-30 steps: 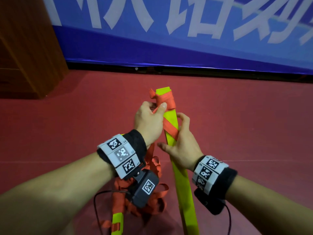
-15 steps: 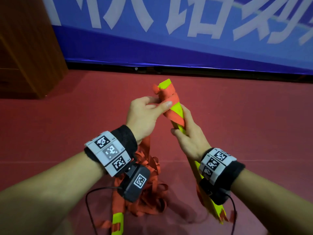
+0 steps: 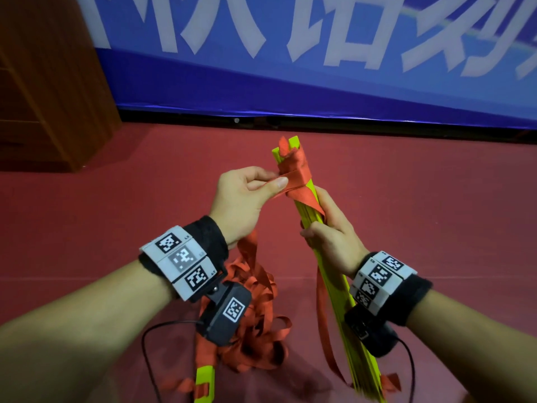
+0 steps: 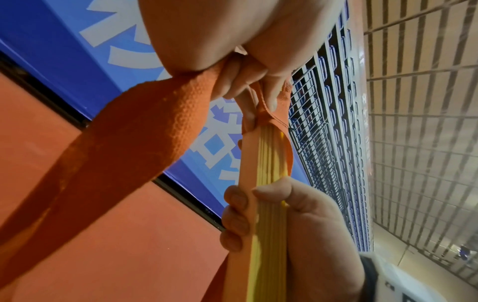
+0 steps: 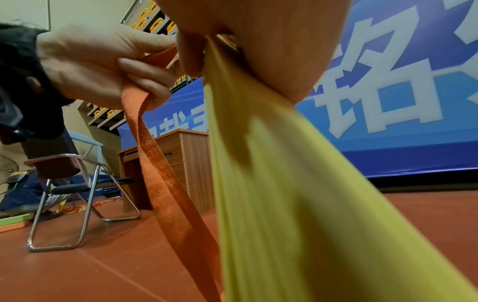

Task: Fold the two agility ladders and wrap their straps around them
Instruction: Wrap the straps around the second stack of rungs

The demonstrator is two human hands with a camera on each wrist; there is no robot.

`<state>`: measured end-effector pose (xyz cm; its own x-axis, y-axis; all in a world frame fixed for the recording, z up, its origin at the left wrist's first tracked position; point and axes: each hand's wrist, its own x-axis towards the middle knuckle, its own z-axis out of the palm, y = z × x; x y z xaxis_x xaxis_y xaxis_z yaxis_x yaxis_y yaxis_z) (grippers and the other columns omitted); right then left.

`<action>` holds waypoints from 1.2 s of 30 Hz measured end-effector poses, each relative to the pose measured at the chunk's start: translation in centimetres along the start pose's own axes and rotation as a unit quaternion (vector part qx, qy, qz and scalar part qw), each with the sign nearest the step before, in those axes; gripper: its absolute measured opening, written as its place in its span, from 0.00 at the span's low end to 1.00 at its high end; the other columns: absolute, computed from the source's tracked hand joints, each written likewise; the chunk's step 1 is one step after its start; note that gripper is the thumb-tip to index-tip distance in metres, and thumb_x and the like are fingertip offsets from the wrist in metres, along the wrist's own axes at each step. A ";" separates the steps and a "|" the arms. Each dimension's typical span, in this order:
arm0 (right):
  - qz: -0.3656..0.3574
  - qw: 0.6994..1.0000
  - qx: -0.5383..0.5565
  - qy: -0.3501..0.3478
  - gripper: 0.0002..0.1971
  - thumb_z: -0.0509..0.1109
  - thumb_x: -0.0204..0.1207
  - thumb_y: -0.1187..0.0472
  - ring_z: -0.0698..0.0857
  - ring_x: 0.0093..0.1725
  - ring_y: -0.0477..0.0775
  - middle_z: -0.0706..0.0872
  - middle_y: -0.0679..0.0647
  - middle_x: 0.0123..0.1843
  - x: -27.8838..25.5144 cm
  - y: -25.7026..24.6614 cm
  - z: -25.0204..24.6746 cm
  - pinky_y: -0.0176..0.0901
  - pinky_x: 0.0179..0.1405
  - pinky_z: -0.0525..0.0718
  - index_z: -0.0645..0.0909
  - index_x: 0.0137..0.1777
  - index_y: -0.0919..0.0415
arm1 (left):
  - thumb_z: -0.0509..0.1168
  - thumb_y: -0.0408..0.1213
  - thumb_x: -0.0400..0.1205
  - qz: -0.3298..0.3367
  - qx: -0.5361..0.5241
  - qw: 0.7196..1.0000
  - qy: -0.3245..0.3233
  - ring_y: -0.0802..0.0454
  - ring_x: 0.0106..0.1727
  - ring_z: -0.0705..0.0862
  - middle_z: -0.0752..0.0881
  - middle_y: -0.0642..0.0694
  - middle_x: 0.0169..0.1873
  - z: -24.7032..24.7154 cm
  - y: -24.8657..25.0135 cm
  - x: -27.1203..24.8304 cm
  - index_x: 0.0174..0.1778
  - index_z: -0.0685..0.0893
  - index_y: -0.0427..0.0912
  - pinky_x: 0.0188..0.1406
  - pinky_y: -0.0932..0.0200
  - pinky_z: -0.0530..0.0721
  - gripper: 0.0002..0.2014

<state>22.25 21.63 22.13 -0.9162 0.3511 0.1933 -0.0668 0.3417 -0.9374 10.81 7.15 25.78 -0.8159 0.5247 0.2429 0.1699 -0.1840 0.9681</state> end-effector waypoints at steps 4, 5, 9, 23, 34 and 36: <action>-0.009 0.999 0.042 0.001 0.37 0.65 0.63 0.66 0.75 0.36 0.62 0.74 0.60 0.37 -0.1 -0.2 0.4 0.55 0.35 0.76 0.76 0.73 0.35 | 0.77 0.31 0.77 0.002 -0.030 0.999 -0.009 0.57 0.41 0.90 0.92 0.44 0.36 -0.3 0.0 0.3 0.45 0.88 0.40 0.49 0.66 0.85 0.05; -0.007 0.999 0.049 0.002 0.37 0.65 0.63 0.66 0.75 0.36 0.62 0.74 0.60 0.36 -0.1 -0.3 0.5 0.54 0.35 0.75 0.76 0.73 0.35 | 0.78 0.34 0.75 0.002 -0.035 0.999 -0.011 0.56 0.43 0.90 0.92 0.41 0.39 -0.4 -0.1 0.4 0.46 0.88 0.41 0.51 0.65 0.86 0.07; -0.002 0.996 0.090 -0.004 0.37 0.64 0.62 0.68 0.74 0.35 0.61 0.74 0.58 0.35 -0.3 -0.6 0.8 0.50 0.32 0.74 0.78 0.72 0.38 | 0.77 0.41 0.69 -0.011 -0.068 0.997 -0.030 0.54 0.47 0.90 0.92 0.40 0.44 -0.5 -0.3 0.5 0.51 0.88 0.42 0.55 0.64 0.86 0.16; -0.006 0.998 0.056 -0.019 0.25 0.77 0.72 0.55 0.78 0.29 0.60 0.78 0.57 0.34 -0.5 -0.3 1.7 0.54 0.29 0.80 0.74 0.64 0.34 | 0.66 0.38 0.85 -0.060 -0.098 0.989 -0.089 0.65 0.14 0.64 0.86 0.40 0.42 0.0 0.6 -0.3 0.69 0.81 0.41 0.14 0.70 0.59 0.17; -0.055 0.983 -0.122 0.125 0.39 0.85 0.70 0.51 0.90 0.47 0.47 0.88 0.47 0.51 -0.3 0.8 1.5 0.49 0.49 0.90 0.62 0.72 0.31 | 0.73 0.40 0.84 0.019 -0.036 0.997 0.058 0.51 0.48 0.93 0.95 0.44 0.45 1.5 -0.4 -0.4 0.58 0.88 0.43 0.49 0.61 0.86 0.09; -0.087 0.977 -0.146 0.129 0.36 0.81 0.75 0.50 0.89 0.51 0.41 0.87 0.36 0.54 -0.6 0.7 1.7 0.37 0.52 0.87 0.64 0.75 0.28 | 0.74 0.43 0.83 0.014 -0.031 0.997 0.076 0.48 0.49 0.93 0.95 0.43 0.43 1.5 -0.5 -0.3 0.57 0.88 0.43 0.51 0.57 0.89 0.10</action>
<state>22.03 20.14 20.87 -0.7680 0.4616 0.4440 -0.0624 0.6360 -0.7692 11.85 8.34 25.27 -0.8860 0.3880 0.2539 0.1639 -0.2503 0.9542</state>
